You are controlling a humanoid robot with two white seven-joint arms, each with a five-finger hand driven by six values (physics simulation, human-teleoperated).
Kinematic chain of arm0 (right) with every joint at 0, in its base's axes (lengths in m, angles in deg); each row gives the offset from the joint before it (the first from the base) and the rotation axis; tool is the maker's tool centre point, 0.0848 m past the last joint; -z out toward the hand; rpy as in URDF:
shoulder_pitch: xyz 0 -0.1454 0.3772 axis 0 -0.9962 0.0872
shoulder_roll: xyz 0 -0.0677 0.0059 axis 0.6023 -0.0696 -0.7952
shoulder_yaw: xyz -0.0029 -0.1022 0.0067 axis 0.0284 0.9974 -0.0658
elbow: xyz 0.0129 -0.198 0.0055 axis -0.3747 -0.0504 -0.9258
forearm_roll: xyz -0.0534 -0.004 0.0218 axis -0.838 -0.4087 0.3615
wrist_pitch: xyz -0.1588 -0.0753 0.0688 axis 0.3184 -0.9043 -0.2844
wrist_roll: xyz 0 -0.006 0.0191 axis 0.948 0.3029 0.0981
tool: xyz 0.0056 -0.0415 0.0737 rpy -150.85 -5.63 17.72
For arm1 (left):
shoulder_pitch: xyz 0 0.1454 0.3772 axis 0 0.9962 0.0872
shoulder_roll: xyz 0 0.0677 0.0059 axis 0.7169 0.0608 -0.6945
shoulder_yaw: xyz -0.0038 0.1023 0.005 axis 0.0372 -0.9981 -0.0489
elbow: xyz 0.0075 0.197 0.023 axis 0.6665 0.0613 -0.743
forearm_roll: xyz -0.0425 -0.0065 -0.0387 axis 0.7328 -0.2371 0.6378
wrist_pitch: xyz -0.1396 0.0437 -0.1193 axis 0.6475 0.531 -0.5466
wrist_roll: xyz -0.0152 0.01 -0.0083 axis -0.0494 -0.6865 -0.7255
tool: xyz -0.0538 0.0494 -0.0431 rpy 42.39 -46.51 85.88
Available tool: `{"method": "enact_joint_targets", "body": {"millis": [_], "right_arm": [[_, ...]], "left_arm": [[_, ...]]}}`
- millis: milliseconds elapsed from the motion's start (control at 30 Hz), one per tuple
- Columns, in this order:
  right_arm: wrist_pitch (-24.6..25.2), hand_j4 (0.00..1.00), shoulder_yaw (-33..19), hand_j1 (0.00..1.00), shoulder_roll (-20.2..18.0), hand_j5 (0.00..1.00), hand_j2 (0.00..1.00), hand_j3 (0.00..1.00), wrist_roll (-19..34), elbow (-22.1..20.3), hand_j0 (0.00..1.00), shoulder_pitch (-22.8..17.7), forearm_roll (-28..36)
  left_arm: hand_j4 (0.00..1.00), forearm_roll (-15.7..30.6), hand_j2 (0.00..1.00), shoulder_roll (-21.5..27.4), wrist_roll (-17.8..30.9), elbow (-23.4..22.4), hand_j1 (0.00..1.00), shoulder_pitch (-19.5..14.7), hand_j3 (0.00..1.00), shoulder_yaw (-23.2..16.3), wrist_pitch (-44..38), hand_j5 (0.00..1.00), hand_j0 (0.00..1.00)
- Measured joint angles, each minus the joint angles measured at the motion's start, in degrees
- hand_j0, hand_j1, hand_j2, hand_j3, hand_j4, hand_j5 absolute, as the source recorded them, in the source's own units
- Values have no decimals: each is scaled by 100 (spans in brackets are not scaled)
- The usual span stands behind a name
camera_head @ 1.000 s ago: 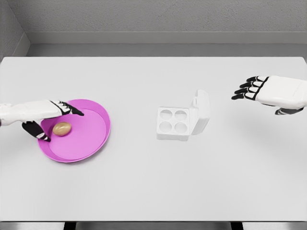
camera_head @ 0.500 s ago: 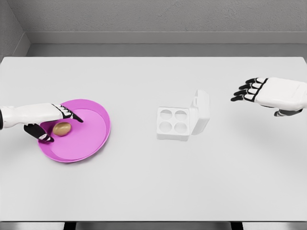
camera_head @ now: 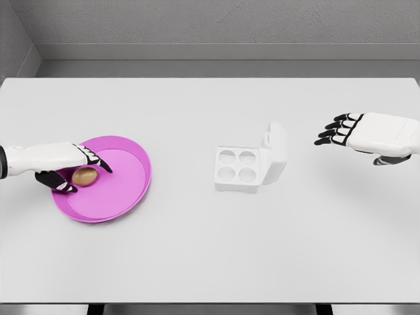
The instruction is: Pack egg into the box and close the box lid
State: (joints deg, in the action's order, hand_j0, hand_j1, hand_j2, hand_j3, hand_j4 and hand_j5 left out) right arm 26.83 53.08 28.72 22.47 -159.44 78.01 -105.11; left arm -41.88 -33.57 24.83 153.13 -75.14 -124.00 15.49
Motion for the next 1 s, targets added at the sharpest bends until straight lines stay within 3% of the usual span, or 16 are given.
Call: {"method": "enact_joint_targets", "body": {"millis": [1000], "right_arm": [[0,100,10,100,-10,100,100,100,0,1,100,-97,-3]], "left_arm": [[64,-244,64,-8,0,-6,64,-35,64,2,0,64,64]]}}
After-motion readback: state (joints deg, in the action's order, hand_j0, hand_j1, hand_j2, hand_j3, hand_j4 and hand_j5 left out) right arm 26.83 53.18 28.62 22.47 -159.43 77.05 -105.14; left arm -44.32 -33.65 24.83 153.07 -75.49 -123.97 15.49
